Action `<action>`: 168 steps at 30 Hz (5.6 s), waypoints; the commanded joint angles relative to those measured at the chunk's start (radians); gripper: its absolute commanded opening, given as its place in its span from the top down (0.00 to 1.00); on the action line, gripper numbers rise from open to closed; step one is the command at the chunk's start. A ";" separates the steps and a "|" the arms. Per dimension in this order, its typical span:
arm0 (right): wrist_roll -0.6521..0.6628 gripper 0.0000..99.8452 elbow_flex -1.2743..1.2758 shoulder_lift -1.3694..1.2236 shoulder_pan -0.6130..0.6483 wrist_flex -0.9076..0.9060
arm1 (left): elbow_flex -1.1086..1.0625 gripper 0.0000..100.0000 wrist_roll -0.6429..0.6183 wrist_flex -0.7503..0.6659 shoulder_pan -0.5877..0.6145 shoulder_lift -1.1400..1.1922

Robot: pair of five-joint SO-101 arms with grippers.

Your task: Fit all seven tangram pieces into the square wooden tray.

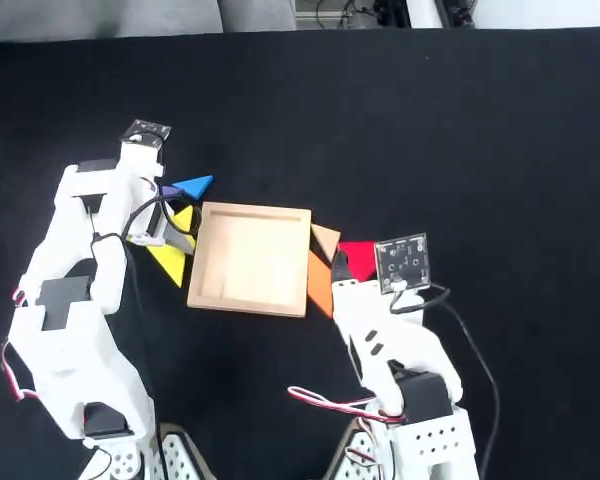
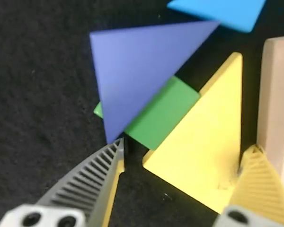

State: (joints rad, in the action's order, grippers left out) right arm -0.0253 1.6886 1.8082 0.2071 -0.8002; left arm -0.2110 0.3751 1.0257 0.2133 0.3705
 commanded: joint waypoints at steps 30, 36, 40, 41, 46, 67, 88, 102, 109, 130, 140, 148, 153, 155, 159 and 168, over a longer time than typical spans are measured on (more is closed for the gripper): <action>0.011 0.80 -0.004 0.084 0.014 -0.003 | 0.038 0.63 -0.107 -0.005 -0.035 0.006; 0.011 0.80 -0.004 0.084 0.014 -0.003 | 0.038 0.63 -0.107 -0.005 -0.035 0.006; 0.011 0.80 -0.004 0.084 0.014 -0.003 | 0.038 0.63 -0.107 -0.003 -0.035 0.006; 0.011 0.80 -0.004 0.084 0.014 -0.003 | 0.038 0.63 -0.109 0.009 -0.036 0.006; 0.011 0.80 -0.004 0.084 0.014 -0.003 | 0.045 0.63 -0.109 0.037 -0.044 0.006; 0.011 0.80 -0.004 0.084 0.014 -0.003 | 0.039 0.79 -0.109 0.037 -0.038 -0.002; 0.011 0.80 -0.004 0.084 0.014 -0.003 | 0.246 0.79 -0.098 0.296 -0.047 -0.005; 0.011 0.81 -0.004 0.087 0.006 -0.005 | 0.476 0.79 -0.034 0.578 -0.151 -0.005; -0.006 0.81 -0.004 0.087 -0.135 0.051 | 0.467 0.79 0.124 0.615 -0.271 -0.034; -0.181 0.81 -0.004 0.087 -0.336 0.127 | 0.312 0.79 0.855 0.427 -0.444 -0.003; -0.181 0.81 -0.004 0.085 -0.336 0.146 | 0.275 0.79 0.896 0.319 -0.552 -0.002; -0.178 0.81 -0.004 0.085 -0.336 0.149 | 0.239 0.79 0.856 0.276 -0.593 -0.002; -0.178 0.81 -0.004 0.085 -0.336 0.149 | 0.234 0.79 0.845 0.278 -0.595 -0.002; -0.178 0.81 -0.004 0.085 -0.336 0.149 | 0.232 0.79 0.845 0.282 -0.595 -0.002; -0.178 0.81 -0.004 0.085 -0.336 0.149 | 0.232 0.79 0.844 0.284 -0.588 -0.002; -0.178 0.81 -0.004 0.085 -0.336 0.150 | 0.232 0.79 0.816 0.285 -0.595 -0.002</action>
State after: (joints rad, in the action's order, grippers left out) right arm -0.1956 1.6886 1.8082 -0.1135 -0.6805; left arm 0.0115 1.2083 1.3111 -0.3713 0.3782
